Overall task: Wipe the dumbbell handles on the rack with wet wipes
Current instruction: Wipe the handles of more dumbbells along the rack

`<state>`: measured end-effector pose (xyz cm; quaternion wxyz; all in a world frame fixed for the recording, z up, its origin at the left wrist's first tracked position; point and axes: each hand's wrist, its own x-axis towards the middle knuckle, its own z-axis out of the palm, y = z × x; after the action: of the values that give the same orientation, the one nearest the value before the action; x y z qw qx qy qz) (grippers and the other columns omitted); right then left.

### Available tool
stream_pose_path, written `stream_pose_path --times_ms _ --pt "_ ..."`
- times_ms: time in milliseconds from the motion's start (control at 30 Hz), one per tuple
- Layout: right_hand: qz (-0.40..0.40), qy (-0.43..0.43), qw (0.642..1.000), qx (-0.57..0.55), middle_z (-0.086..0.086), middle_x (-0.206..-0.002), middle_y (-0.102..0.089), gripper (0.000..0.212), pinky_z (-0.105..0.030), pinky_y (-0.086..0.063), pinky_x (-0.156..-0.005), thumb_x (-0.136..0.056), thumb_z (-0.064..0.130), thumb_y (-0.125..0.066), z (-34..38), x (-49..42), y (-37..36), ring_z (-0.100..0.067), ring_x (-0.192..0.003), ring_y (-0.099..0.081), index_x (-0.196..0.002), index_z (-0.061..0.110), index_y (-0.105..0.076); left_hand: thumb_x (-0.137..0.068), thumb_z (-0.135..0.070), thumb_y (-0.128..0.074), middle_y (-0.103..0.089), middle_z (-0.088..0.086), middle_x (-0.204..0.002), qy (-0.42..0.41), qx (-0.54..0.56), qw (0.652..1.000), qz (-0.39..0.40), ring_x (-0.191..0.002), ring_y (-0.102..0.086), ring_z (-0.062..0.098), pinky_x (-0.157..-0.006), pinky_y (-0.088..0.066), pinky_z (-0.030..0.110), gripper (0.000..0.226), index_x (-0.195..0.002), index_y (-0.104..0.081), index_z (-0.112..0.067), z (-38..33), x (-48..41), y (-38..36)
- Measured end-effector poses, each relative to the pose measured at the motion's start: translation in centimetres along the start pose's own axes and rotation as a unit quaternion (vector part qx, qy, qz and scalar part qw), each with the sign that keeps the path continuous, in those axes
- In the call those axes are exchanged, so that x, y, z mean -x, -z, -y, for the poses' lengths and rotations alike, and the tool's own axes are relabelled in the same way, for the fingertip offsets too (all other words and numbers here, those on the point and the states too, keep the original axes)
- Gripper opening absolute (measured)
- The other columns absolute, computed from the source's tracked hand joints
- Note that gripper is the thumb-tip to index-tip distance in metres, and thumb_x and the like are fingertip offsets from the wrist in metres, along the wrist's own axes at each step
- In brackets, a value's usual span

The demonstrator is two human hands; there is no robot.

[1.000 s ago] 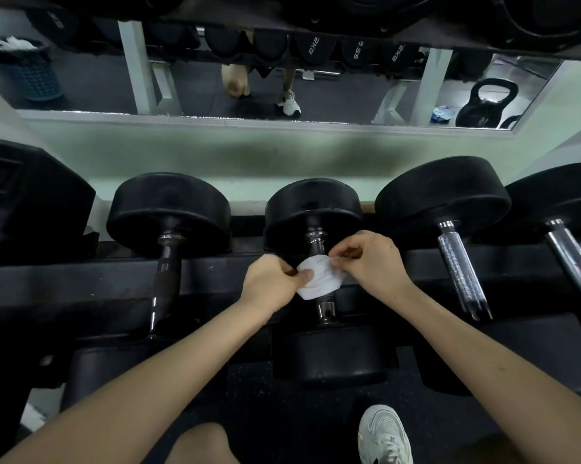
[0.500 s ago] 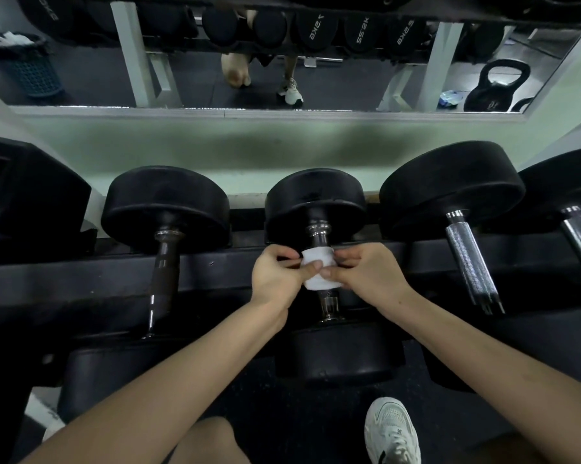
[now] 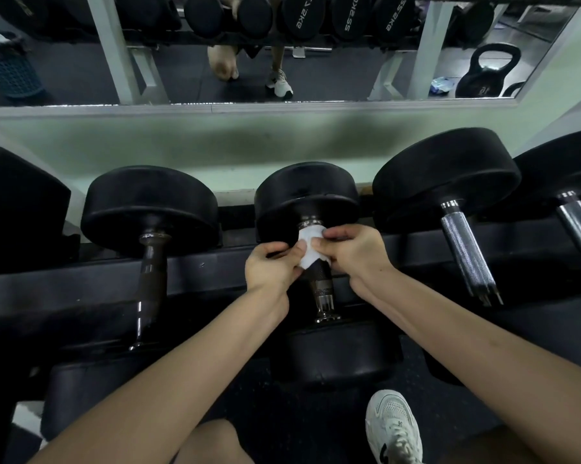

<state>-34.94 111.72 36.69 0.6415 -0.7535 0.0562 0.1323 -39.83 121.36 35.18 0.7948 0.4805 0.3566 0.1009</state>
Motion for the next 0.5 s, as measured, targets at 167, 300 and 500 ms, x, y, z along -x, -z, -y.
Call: stream_pose_path --times_ms 167,300,500 --pt "0.007 -0.004 1.000 -0.008 -0.006 -0.084 -0.067 0.017 -0.040 -0.055 -0.086 -0.074 0.006 -0.078 -0.3 -0.8 -0.2 -0.026 -0.089 -0.067 -0.077 0.013 -0.063 -0.082 -0.011 -0.070 -0.065 0.006 -0.081 -0.015 -0.006 1.000 0.005 -0.077 -0.064 0.018 -0.068 -0.056 0.020 0.010 -0.078 -0.061 -0.011 0.2 0.0 -0.3" --pt "0.047 -0.003 0.998 0.031 -0.012 -0.095 -0.069 0.029 -0.031 -0.053 -0.071 -0.076 0.009 -0.077 -0.9 -0.1 0.7 -0.021 -0.083 -0.065 -0.102 0.002 -0.067 -0.083 -0.018 -0.069 -0.069 0.001 -0.108 -0.051 -0.105 0.990 0.081 -0.102 -0.063 0.010 -0.090 -0.050 0.016 0.028 -0.110 -0.067 -0.010 0.7 0.7 0.9" --pt "0.052 -0.058 0.997 -0.014 -0.013 -0.081 -0.068 0.018 -0.035 -0.056 -0.071 -0.075 0.004 -0.076 0.1 -0.3 0.6 -0.021 -0.071 -0.066 -0.091 0.005 -0.067 -0.084 -0.018 -0.069 -0.063 0.005 -0.122 -0.060 -0.141 0.981 0.115 -0.113 -0.058 0.014 -0.101 -0.045 0.027 0.045 -0.126 -0.057 -0.010 0.3 0.2 0.6"
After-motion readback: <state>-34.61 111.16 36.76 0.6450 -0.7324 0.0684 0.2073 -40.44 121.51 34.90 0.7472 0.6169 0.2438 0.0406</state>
